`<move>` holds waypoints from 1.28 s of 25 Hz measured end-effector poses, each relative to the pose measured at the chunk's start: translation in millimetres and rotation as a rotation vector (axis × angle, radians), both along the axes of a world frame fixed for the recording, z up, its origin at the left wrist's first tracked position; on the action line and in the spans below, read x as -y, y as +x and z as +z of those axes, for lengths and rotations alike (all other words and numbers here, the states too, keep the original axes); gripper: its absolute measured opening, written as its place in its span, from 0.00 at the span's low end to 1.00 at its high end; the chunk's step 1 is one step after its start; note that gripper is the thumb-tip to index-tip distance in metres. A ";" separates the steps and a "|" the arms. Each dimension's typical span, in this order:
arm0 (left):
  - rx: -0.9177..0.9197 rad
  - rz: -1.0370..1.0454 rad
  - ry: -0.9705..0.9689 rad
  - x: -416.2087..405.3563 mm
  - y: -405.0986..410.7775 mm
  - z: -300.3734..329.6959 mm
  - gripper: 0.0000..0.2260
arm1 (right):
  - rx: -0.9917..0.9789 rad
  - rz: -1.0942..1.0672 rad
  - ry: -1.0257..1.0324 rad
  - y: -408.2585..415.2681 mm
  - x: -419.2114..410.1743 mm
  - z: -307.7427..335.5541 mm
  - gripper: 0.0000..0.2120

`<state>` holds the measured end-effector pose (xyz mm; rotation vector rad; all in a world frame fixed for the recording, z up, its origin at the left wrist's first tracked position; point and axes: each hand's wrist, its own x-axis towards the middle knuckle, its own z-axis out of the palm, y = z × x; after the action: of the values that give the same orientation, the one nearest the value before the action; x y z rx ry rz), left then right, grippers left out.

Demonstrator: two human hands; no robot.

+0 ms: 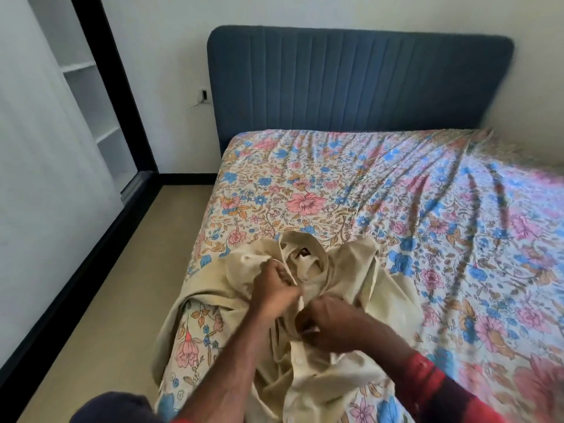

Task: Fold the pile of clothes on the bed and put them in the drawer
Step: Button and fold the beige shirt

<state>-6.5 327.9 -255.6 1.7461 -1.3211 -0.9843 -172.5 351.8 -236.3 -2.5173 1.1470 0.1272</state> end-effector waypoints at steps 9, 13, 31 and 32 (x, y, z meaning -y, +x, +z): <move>0.385 -0.167 -0.171 -31.5 20.8 -6.3 0.23 | -0.324 -0.239 -0.305 -12.4 130.7 33.1 0.21; 0.244 -0.054 -0.105 -44.1 -15.5 26.9 0.21 | -0.147 -0.190 -0.073 -12.4 133.2 39.0 0.06; -0.723 -0.245 -0.313 -3.0 50.5 379.8 0.15 | 0.775 0.092 0.169 -4.8 105.9 336.7 0.20; -0.680 -0.292 -0.346 -10.2 54.4 397.3 0.14 | 0.750 0.099 0.173 -2.4 105.6 337.5 0.22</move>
<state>47.9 338.1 141.8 0.8527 -1.2054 -1.2721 -175.0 246.2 101.2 -2.1503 0.6655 -0.6124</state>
